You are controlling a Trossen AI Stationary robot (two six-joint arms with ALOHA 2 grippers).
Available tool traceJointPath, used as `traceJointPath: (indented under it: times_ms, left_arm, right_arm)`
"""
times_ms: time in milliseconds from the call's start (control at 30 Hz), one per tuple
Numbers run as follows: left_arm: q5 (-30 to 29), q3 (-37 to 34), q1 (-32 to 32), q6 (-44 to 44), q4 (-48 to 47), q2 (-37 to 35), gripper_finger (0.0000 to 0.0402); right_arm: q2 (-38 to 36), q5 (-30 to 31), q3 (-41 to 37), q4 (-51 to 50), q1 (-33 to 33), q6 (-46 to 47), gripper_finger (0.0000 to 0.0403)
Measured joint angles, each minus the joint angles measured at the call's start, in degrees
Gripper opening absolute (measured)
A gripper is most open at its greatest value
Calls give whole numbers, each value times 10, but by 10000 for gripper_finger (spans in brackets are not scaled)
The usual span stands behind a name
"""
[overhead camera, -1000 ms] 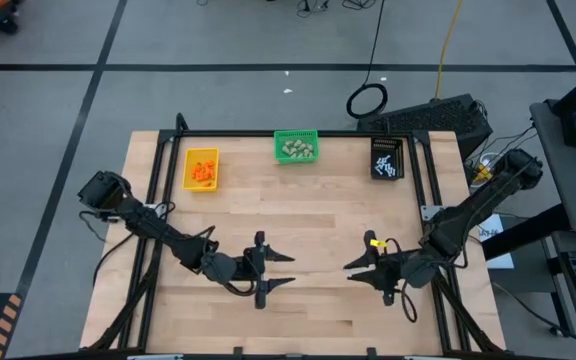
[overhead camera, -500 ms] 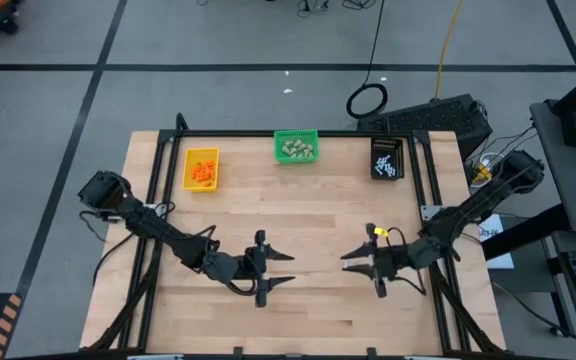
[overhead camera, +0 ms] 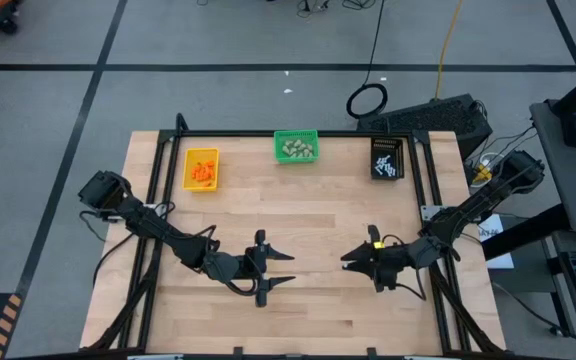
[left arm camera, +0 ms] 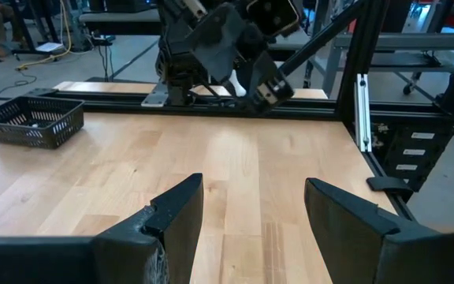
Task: Sort Halloween decoration
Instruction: Put the white bone toy into the black bin
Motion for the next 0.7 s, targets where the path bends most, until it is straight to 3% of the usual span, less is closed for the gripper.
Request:
traceJointPath:
  times_ms: [333, 700]
  left_arm:
    - [0, 0, 15, -4, 0, 0, 221]
    - [0, 0, 18, -6, 0, 0, 221]
  right_arm:
    - [0, 0, 0, -3, 0, -239, 87]
    - [0, 2, 0, -4, 0, -259, 87]
